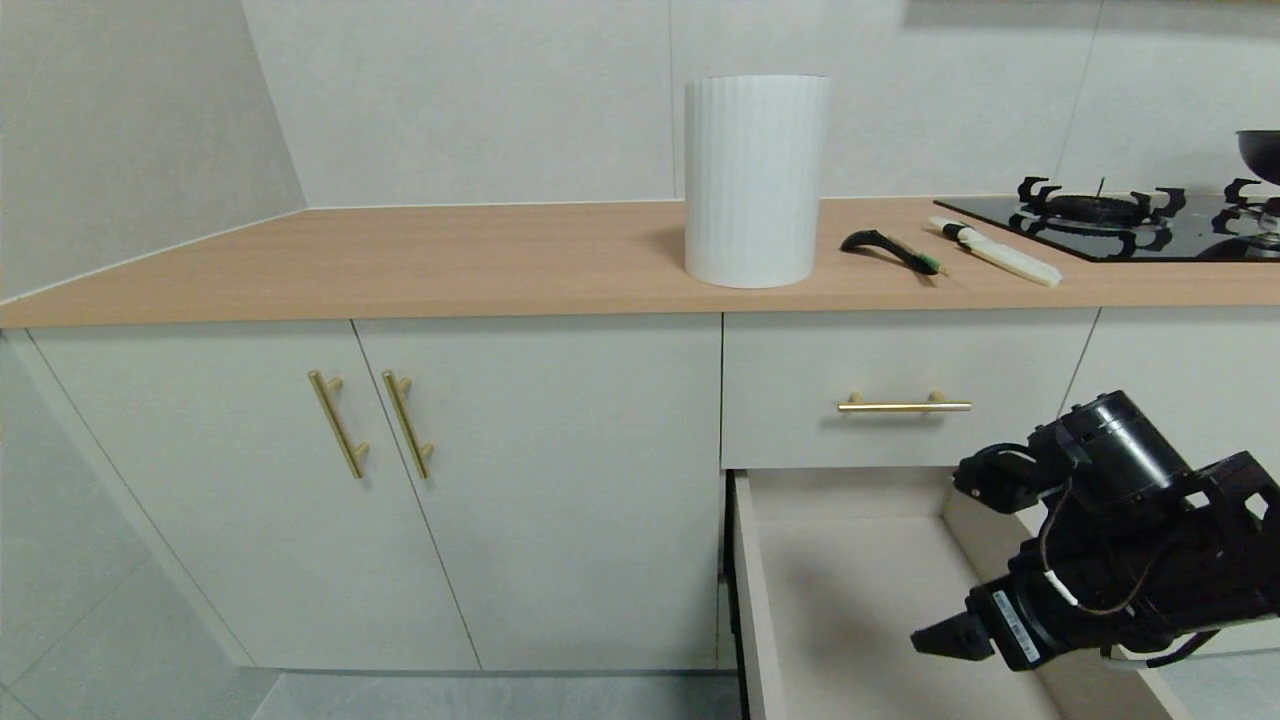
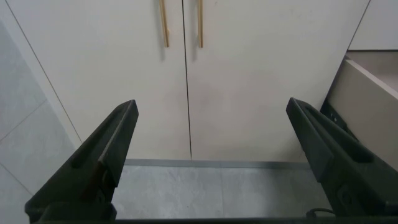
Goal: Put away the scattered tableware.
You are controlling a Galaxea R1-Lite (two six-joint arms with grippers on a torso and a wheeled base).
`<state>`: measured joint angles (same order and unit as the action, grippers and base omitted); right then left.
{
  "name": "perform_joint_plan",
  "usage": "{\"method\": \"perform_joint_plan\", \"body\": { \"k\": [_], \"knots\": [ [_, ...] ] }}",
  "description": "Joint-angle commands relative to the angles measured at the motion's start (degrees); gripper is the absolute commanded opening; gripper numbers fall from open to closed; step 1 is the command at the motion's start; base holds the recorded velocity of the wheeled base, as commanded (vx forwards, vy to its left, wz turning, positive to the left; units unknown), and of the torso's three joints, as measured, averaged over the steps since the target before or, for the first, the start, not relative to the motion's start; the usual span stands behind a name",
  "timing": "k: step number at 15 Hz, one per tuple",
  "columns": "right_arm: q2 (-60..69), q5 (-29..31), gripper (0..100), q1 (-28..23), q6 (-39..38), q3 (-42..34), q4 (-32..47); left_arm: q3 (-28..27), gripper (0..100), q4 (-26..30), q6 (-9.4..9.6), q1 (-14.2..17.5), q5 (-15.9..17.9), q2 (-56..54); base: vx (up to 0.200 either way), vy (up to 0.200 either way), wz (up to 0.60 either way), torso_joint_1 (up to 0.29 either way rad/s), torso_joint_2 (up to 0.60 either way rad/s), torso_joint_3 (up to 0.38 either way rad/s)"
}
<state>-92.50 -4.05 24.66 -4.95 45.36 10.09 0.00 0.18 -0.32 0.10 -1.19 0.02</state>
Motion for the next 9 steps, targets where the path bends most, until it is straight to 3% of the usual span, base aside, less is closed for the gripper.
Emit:
{"method": "perform_joint_plan", "body": {
  "k": [1, 5, 9],
  "knots": [
    [1.2, 0.2, 100, -0.6, 0.1, -1.1, -3.1, 0.0, 100, 0.0, -0.03, 0.0, 0.0, 0.0, 0.000, 0.000, 0.00, 0.000, 0.00, 0.000],
    [1.4, 0.4, 100, -0.8, 0.1, -4.2, -12.0, 0.0, 100, 0.0, -0.03, 0.0, 0.0, 0.0, 0.000, 0.000, 0.00, 0.000, 0.00, 0.000],
    [1.4, 0.4, 100, -0.8, 0.3, -5.4, -14.2, 0.0, 100, 0.0, -0.03, 0.0, 0.0, 0.0, 0.000, 0.000, 0.00, 0.000, 0.00, 0.000]
  ]
}}
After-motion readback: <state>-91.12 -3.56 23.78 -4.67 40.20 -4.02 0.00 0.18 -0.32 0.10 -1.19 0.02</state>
